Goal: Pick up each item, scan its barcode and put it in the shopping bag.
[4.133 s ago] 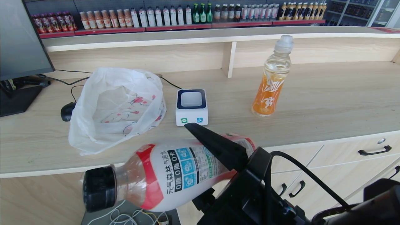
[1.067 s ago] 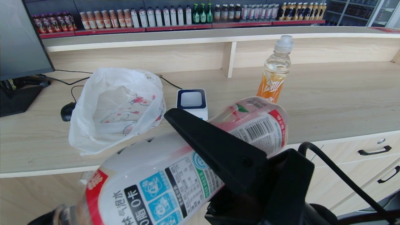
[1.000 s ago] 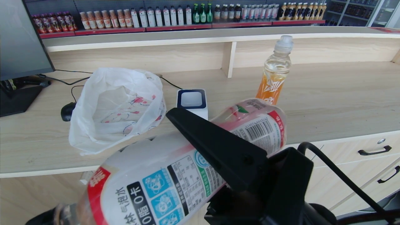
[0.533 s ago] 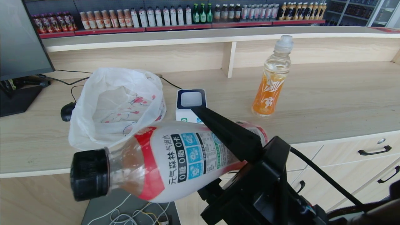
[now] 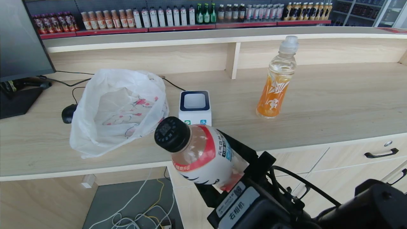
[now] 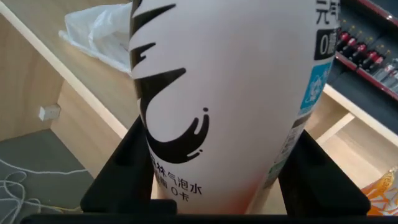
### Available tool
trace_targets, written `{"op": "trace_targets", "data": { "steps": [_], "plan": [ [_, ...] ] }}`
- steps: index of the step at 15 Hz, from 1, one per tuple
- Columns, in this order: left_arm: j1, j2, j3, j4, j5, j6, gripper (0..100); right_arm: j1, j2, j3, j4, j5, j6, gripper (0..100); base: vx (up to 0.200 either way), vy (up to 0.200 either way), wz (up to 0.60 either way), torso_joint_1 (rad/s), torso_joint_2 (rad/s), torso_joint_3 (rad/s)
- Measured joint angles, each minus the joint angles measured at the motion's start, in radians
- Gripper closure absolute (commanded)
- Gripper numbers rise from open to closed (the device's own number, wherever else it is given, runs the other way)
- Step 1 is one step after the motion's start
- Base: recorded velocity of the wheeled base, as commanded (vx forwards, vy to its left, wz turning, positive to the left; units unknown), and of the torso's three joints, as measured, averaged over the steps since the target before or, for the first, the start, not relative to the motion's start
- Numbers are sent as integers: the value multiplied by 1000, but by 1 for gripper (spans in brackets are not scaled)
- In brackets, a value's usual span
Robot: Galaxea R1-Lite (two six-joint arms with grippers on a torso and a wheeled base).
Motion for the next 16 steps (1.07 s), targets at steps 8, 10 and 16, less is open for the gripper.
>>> {"op": "trace_targets", "data": {
  "steps": [8,10,16],
  "plan": [
    [1,0,0,0,0,0,0,-59,0,-86,-3,-4,451,100,0,0,0,0,0,0],
    [0,0,0,0,0,0,0,-107,12,-117,5,-8,569,100,0,0,0,0,0,0],
    [0,0,0,0,0,0,0,-296,76,-332,63,112,845,100,0,0,0,0,0,0]
  ]
}}
